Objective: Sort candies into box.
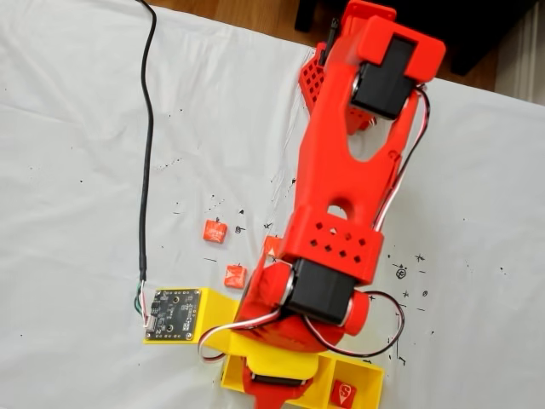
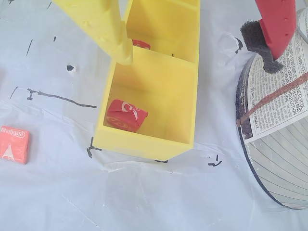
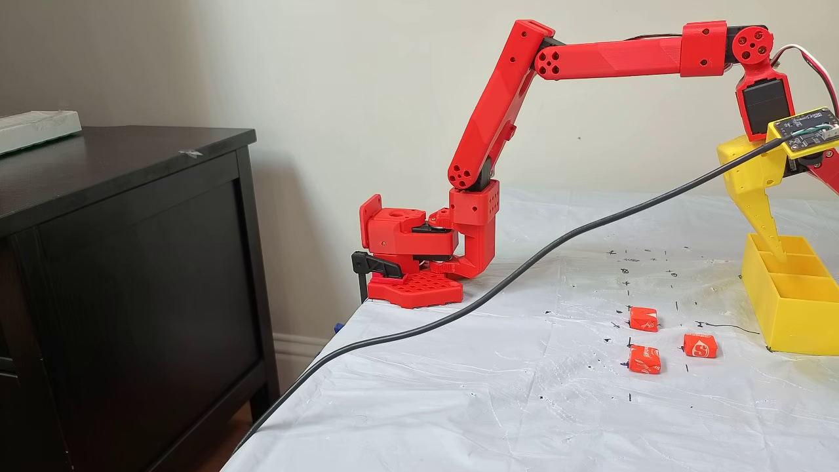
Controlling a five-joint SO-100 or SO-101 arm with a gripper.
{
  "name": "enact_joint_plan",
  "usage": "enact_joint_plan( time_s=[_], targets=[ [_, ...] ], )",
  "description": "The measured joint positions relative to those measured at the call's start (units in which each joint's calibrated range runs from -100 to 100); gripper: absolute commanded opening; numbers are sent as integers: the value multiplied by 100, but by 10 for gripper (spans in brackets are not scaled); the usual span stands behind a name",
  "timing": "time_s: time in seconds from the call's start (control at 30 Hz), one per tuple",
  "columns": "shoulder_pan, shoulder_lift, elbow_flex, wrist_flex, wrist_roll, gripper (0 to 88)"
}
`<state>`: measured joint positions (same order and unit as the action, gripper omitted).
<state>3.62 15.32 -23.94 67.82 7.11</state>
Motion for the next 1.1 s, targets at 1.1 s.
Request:
enact_joint_plan(
  time_s=[1.1],
  targets=[
    [463,-3360,4394,173,435,2]
  ],
)
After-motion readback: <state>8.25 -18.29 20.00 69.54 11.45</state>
